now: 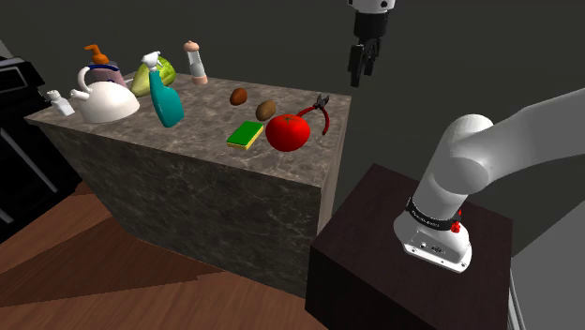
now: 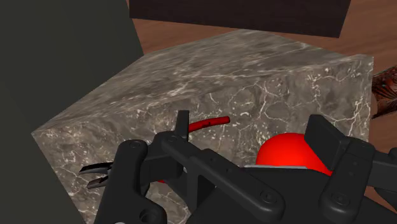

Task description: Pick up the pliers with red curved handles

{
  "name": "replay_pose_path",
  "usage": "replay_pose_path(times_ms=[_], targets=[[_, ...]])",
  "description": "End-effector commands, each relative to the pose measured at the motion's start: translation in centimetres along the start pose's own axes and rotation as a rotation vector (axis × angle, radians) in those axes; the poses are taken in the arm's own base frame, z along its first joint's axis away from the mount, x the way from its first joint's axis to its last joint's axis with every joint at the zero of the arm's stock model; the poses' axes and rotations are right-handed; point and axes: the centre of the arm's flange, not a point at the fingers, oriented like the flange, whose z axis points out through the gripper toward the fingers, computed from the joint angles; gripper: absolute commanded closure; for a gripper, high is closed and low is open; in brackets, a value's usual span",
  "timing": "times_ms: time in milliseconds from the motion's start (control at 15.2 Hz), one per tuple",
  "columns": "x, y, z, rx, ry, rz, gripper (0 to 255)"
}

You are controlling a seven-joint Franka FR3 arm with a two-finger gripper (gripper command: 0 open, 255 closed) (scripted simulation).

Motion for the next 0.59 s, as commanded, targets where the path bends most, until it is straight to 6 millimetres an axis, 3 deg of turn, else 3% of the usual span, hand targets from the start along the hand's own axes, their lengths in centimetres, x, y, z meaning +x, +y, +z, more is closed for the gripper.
replay_pose_path(times_ms=[0,528], targets=[[0.0,0.0,0.0,0.000,0.000,0.000,0],[7.8,4.0,5.9,0.035,0.008,0.308,0]])
